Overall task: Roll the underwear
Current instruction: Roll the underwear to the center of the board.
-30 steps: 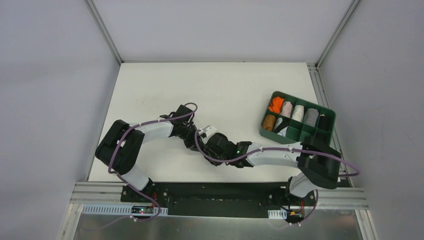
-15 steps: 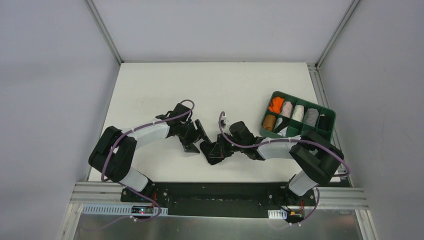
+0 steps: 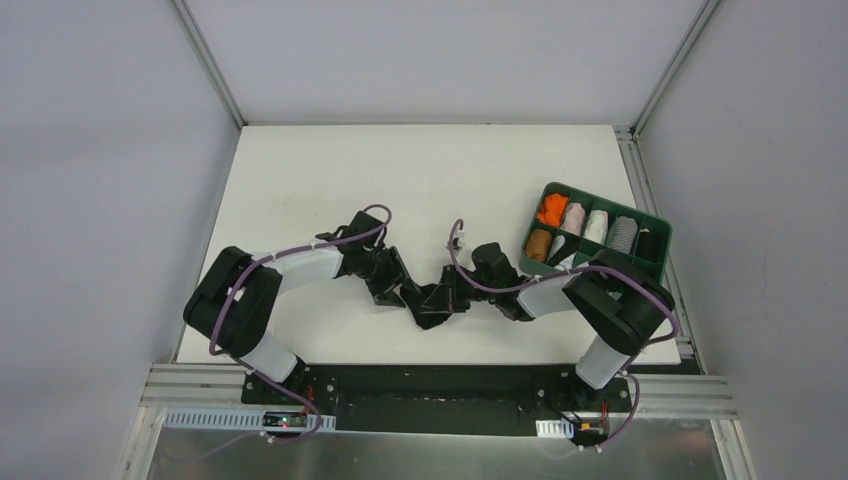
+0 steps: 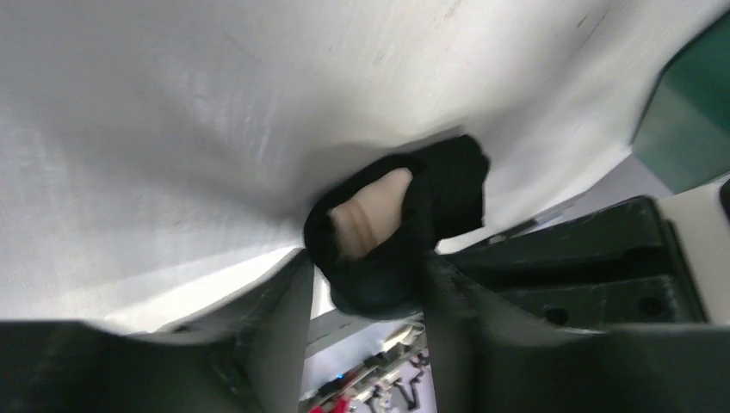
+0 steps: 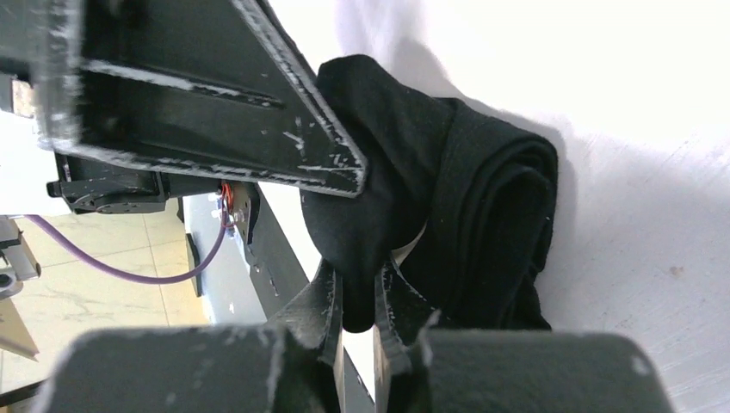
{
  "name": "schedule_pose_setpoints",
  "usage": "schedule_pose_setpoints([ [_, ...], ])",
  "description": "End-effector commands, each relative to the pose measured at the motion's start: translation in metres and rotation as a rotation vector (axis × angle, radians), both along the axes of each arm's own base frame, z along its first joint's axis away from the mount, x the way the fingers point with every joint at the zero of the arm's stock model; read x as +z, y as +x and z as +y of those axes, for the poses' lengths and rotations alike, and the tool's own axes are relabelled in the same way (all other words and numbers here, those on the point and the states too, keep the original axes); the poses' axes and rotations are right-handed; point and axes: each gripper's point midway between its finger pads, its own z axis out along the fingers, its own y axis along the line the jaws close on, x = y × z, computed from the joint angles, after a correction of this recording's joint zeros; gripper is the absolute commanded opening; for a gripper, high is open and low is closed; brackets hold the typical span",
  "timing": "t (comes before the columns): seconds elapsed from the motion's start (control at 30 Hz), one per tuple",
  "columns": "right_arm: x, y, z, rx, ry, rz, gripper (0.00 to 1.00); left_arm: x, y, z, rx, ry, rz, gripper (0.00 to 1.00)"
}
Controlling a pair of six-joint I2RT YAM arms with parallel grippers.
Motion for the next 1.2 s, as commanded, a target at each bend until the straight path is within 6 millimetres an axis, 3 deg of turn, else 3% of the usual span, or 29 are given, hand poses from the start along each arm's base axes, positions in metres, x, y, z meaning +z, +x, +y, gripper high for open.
schedule_pose_setpoints([
  [0.0, -0.016, -0.012, -0.008, 0.002, -0.054, 0.084, 0.02, -0.003, 0.001, -0.012, -0.031, -0.027, 0.011, 0.28],
  [0.03, -0.010, -0.011, -0.007, -0.006, -0.049, 0.097, 0.19, -0.002, 0.002, -0.013, -0.036, -0.030, 0.010, 0.11],
  [0.07, 0.000, -0.008, -0.004, -0.013, -0.029, 0.101, 0.42, -0.002, 0.002, -0.014, -0.041, -0.033, 0.009, 0.00],
  [0.1, 0.010, -0.006, -0.004, -0.029, -0.020, 0.103, 0.59, -0.001, 0.002, -0.014, -0.043, -0.035, 0.006, 0.00],
  [0.13, 0.018, -0.003, -0.005, -0.046, -0.026, 0.095, 0.68, -0.001, 0.001, -0.013, -0.045, -0.034, 0.001, 0.00],
  [0.27, 0.041, 0.014, -0.027, -0.181, -0.140, 0.013, 0.79, -0.002, -0.003, -0.007, -0.031, -0.022, -0.004, 0.00],
  [0.4, 0.042, 0.029, -0.068, -0.448, -0.253, 0.008, 0.80, -0.004, -0.008, 0.002, 0.012, 0.007, -0.015, 0.00],
  [0.5, 0.032, 0.029, -0.088, -0.590, -0.277, 0.066, 0.75, -0.004, -0.008, 0.010, 0.056, 0.029, -0.033, 0.00],
  [0.57, 0.025, 0.024, -0.087, -0.597, -0.280, 0.118, 0.73, -0.004, -0.008, 0.014, 0.084, 0.039, -0.044, 0.00],
  [0.8, 0.007, 0.013, -0.043, -0.476, -0.233, 0.229, 0.68, -0.003, -0.009, 0.020, 0.120, 0.054, -0.062, 0.00],
  [0.93, -0.010, 0.018, -0.028, -0.460, -0.248, 0.234, 0.68, -0.003, -0.011, 0.021, 0.123, 0.051, -0.064, 0.00],
  [0.97, -0.014, 0.023, -0.028, -0.487, -0.256, 0.241, 0.34, -0.001, -0.011, 0.021, 0.121, 0.047, -0.068, 0.00],
  [1.0, -0.018, 0.027, -0.028, -0.499, -0.270, 0.232, 0.16, 0.000, -0.012, 0.021, 0.115, 0.043, -0.076, 0.00],
  [1.07, -0.026, 0.035, -0.028, -0.503, -0.297, 0.221, 0.01, 0.004, -0.014, 0.020, 0.092, 0.033, -0.083, 0.00],
  [1.17, -0.042, 0.044, -0.026, -0.478, -0.340, 0.228, 0.00, 0.008, -0.019, 0.021, 0.054, 0.035, -0.082, 0.00],
])
